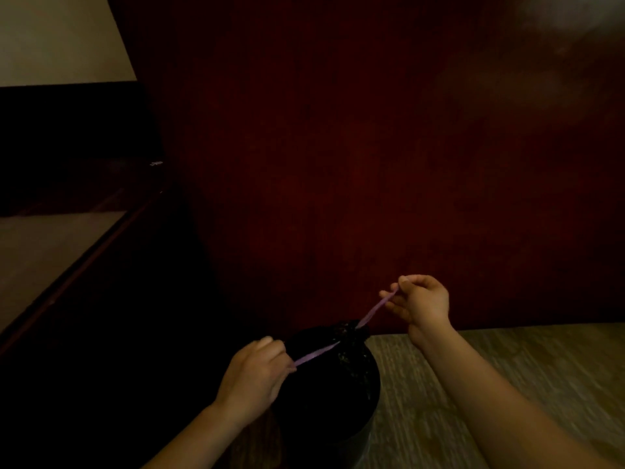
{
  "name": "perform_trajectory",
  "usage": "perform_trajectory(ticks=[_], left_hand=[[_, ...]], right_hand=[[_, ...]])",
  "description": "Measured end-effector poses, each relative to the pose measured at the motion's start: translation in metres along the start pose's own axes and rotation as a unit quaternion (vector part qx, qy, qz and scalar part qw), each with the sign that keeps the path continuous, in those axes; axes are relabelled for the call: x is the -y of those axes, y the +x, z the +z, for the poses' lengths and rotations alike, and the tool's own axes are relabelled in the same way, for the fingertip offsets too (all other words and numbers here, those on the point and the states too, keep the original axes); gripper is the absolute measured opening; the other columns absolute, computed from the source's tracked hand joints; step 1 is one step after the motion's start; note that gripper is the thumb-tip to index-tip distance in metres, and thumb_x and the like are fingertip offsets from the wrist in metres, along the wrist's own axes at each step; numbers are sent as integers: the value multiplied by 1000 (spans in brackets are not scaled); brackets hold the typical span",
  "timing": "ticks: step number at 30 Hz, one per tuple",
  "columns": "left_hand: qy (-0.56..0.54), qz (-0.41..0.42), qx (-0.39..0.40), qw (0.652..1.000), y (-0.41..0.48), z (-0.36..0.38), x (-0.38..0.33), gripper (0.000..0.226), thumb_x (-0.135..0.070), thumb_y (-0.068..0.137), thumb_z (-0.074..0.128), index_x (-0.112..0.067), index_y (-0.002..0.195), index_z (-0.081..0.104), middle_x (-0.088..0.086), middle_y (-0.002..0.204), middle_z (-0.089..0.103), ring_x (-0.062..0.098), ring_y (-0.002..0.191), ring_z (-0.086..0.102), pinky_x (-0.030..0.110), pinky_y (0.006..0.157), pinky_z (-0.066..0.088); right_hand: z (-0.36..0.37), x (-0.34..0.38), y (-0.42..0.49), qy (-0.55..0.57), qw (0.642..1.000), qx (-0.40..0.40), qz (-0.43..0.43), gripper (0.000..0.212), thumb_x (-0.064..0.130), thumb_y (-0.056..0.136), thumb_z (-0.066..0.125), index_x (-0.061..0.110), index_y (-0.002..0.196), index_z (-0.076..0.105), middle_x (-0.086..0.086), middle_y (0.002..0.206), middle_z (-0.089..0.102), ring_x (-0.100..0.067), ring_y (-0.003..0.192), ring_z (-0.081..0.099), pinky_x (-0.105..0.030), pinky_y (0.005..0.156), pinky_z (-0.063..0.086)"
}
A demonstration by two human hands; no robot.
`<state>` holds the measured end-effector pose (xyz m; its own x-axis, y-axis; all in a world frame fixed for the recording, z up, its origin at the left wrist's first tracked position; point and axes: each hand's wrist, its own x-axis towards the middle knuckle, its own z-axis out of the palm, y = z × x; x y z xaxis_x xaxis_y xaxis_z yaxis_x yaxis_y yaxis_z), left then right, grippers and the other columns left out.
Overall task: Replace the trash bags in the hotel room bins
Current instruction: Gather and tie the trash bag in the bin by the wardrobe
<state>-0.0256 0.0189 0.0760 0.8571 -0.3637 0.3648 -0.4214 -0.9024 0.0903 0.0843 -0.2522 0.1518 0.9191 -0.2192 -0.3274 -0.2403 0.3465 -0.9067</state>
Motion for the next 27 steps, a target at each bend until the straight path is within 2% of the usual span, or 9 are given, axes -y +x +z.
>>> perform_trajectory(ticks=[2, 6, 9, 11, 13, 16, 18, 22, 27], left_hand=[[-84, -136, 13, 987, 5, 2, -5, 8, -29, 88, 60, -28, 91, 68, -17, 91, 56, 5, 88, 56, 24, 71, 50], [-382, -336, 81, 857, 25, -2, -39, 62, -36, 69, 63, -33, 129, 49, -13, 124, 45, 9, 118, 47, 26, 91, 43], [-250, -351, 136, 892, 40, 2, -66, 88, -72, 66, 64, -34, 139, 33, -11, 132, 39, 14, 124, 42, 26, 92, 37], [-138, -371, 155, 905, 44, 9, -74, 89, -71, 66, 66, -32, 138, 32, -6, 132, 44, 18, 123, 48, 28, 90, 43], [-144, -387, 123, 902, 45, 14, -75, 67, -46, 77, 71, -31, 133, 38, -5, 125, 54, 18, 114, 57, 33, 88, 52], [-260, -419, 74, 867, 45, 14, -70, 51, -22, 81, 72, -29, 127, 51, -8, 111, 62, 15, 104, 61, 28, 84, 52], [-398, -436, 55, 805, 47, 6, -67, 46, -8, 80, 74, -22, 121, 58, -8, 108, 63, 12, 102, 61, 26, 84, 50], [-510, -405, 63, 756, 51, -12, -55, 45, -2, 77, 76, -23, 114, 64, -1, 107, 70, 13, 96, 68, 29, 80, 57], [-539, -358, 97, 757, 56, -31, -40, 49, 0, 74, 80, -24, 113, 64, 2, 105, 72, 12, 95, 71, 30, 85, 57]], right_hand=[[0, 0, -2, -30, 999, 40, 15, 6, 4, 100, 50, 5, 96, 54, -14, 81, 62, -32, 78, 72, -38, 59, 58], [5, -3, -7, -84, 992, 91, 7, 6, 2, 99, 53, 4, 96, 56, -15, 81, 63, -32, 78, 71, -39, 65, 59], [6, -10, -8, -148, 982, 107, -45, 6, 4, 98, 56, 9, 100, 59, -13, 79, 65, -25, 73, 67, -35, 62, 55], [4, -18, -6, -260, 950, 123, -120, 14, 9, 99, 56, 17, 109, 62, -6, 79, 67, -21, 70, 65, -37, 61, 55], [-2, -27, -4, -445, 849, 133, -251, 21, 14, 99, 55, 23, 115, 64, 4, 91, 67, -20, 80, 65, -39, 67, 53], [-7, -37, -5, -611, 630, 149, -455, 28, 16, 95, 57, 22, 120, 68, 4, 128, 59, -22, 120, 52, -36, 90, 49], [-6, -40, -9, -619, 585, 240, -466, 35, 28, 97, 54, 28, 131, 62, 8, 148, 47, -18, 139, 36, -39, 109, 34], [0, -48, -17, -611, 628, 385, -290, 48, 42, 103, 42, 37, 151, 34, 12, 148, 47, -8, 135, 37, -29, 111, 30], [1, -39, -19, -473, 770, 378, -201, 23, 32, 95, 63, 29, 118, 68, 11, 112, 69, -4, 102, 65, -39, 92, 54]])
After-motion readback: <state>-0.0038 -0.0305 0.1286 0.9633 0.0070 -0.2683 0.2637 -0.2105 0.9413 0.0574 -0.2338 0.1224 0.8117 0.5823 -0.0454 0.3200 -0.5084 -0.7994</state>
